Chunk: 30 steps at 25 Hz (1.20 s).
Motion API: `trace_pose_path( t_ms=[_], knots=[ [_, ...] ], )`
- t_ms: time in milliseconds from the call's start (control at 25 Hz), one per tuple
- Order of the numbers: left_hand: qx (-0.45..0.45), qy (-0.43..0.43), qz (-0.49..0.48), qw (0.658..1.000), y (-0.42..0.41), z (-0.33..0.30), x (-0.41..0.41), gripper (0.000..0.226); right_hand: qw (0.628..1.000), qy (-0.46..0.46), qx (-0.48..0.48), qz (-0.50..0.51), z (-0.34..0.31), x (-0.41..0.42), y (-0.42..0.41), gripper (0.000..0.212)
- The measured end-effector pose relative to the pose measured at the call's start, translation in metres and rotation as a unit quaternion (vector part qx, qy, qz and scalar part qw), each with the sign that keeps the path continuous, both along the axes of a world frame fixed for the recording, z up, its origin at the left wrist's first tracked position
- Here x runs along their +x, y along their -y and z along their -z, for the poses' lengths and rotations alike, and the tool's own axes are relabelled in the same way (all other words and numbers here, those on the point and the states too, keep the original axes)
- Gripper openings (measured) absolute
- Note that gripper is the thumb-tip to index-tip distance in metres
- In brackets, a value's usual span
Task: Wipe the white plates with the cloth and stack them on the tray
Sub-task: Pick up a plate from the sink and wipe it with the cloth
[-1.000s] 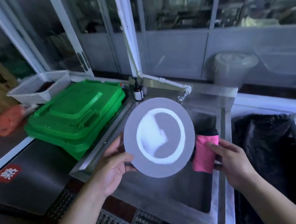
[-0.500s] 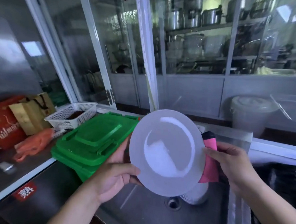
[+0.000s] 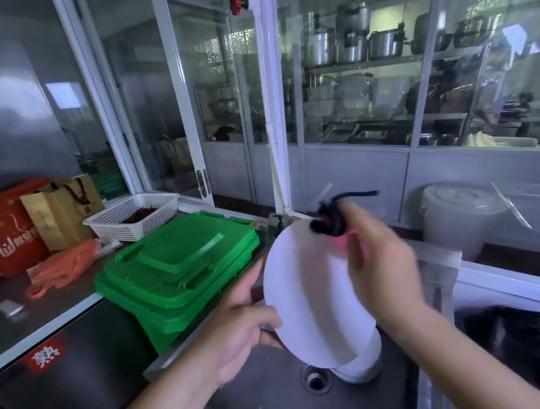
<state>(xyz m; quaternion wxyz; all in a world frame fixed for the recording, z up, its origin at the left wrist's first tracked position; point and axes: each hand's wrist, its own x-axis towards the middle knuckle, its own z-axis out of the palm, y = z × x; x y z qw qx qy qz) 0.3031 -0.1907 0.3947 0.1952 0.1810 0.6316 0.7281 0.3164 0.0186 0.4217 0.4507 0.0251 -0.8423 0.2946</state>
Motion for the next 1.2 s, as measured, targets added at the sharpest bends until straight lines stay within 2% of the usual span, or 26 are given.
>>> trace_pose_path(
  t_ms=[120,280,400,600,720,840,920,1000,1120,1200],
  knots=[
    [0.019,-0.013,0.007,1.000,0.001,-0.006,0.006,0.084,0.993,0.028,0.100,-0.061,0.024,-0.007,0.040,0.059],
    [0.019,-0.022,0.009,1.000,0.017,-0.008,0.008,0.076,0.987,0.010,0.140,-0.079,0.032,-0.001,0.049,0.065],
    [0.028,-0.024,-0.011,0.999,0.025,-0.009,0.006,0.065,0.972,0.018,0.194,-0.129,0.045,0.013,0.049,0.063],
    [0.057,-0.048,-0.015,0.997,0.036,-0.016,-0.004,0.093,0.955,-0.009,0.253,-0.154,0.073,0.027,0.042,0.067],
    [0.054,-0.061,-0.011,0.997,0.038,-0.018,-0.010,0.093,0.941,-0.007,0.289,-0.174,0.081,0.035,0.028,0.069],
    [0.055,-0.027,-0.019,0.998,0.037,-0.013,-0.015,0.089,0.934,0.010,0.291,-0.207,0.075,0.041,0.015,0.067],
    [0.062,0.000,-0.020,0.998,0.039,-0.007,-0.020,0.086,0.934,0.029,0.257,-0.245,0.061,0.050,0.002,0.063],
    [0.068,0.018,-0.020,0.997,0.041,-0.003,-0.023,0.085,0.947,0.054,0.168,-0.268,0.043,0.066,-0.011,0.058],
    [0.084,0.022,-0.024,0.996,0.042,-0.003,-0.024,0.082,0.972,0.086,-0.083,-0.201,0.028,0.075,-0.031,0.053],
    [0.087,0.011,-0.023,0.996,0.042,-0.005,-0.024,0.082,0.953,0.097,-0.261,-0.117,0.028,0.064,-0.047,0.037]
  ],
)
